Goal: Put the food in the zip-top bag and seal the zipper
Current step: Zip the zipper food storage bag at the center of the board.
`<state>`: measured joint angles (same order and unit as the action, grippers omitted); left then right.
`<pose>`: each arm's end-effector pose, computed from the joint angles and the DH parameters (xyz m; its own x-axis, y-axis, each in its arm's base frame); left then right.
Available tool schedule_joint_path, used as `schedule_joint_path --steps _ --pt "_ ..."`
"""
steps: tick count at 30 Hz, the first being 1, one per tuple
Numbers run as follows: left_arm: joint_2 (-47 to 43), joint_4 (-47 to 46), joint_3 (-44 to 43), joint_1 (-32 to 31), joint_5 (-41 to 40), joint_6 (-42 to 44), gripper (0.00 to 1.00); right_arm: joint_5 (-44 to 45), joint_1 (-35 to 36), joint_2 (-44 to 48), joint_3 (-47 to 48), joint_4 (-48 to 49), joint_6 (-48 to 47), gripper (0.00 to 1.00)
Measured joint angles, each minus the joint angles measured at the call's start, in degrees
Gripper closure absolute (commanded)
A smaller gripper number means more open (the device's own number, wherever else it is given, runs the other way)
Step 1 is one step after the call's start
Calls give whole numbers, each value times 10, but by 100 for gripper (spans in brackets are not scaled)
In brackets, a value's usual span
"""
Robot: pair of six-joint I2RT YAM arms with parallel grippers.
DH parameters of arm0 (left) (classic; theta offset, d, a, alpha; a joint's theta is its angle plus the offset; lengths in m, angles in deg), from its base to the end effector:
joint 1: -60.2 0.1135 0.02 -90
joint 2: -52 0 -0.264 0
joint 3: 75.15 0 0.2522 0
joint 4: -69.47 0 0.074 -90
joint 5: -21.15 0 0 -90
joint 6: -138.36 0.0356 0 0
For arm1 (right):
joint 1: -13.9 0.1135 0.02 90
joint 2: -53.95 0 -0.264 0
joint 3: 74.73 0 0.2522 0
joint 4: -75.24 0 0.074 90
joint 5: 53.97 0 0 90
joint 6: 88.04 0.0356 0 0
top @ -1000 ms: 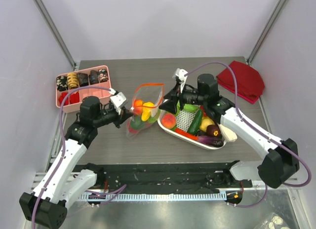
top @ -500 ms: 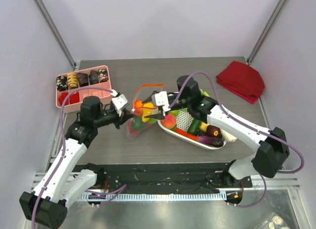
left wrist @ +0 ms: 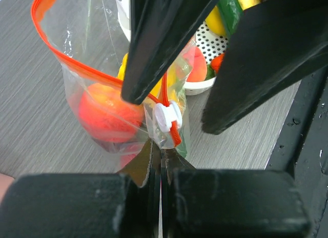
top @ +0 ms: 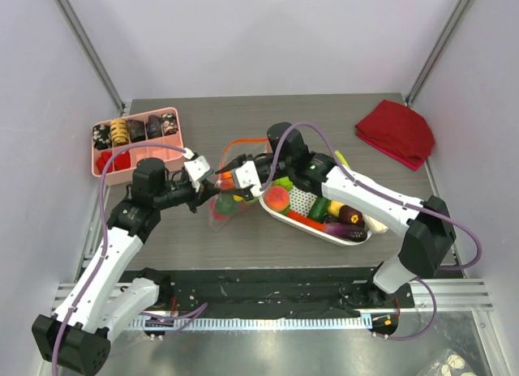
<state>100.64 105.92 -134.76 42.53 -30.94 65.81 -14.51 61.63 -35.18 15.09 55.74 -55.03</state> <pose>0.1699 -0.0771 0.3157 -0.1607 0.2995 -0.9405 0.8555 0.5174 0.0185 0.2216 0.2846 0.3494 0.6884 -0.0350 -0.7244 -0.7059 -0.2618 -0.6582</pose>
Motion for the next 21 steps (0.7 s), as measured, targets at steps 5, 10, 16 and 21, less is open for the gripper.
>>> schedule_joint_path --steps 5,10,16,21 --pt "0 3 0 0 3 3 100 16 5 -27 24 -40 -44 55" --pt "-1 9 0 0 3 10 100 27 9 -40 37 -61 -71 72" --pt "-8 19 0 0 0 13 100 35 13 -40 38 -69 -88 96" --pt "-13 21 0 0 -13 13 100 47 13 -39 38 -78 -99 99"
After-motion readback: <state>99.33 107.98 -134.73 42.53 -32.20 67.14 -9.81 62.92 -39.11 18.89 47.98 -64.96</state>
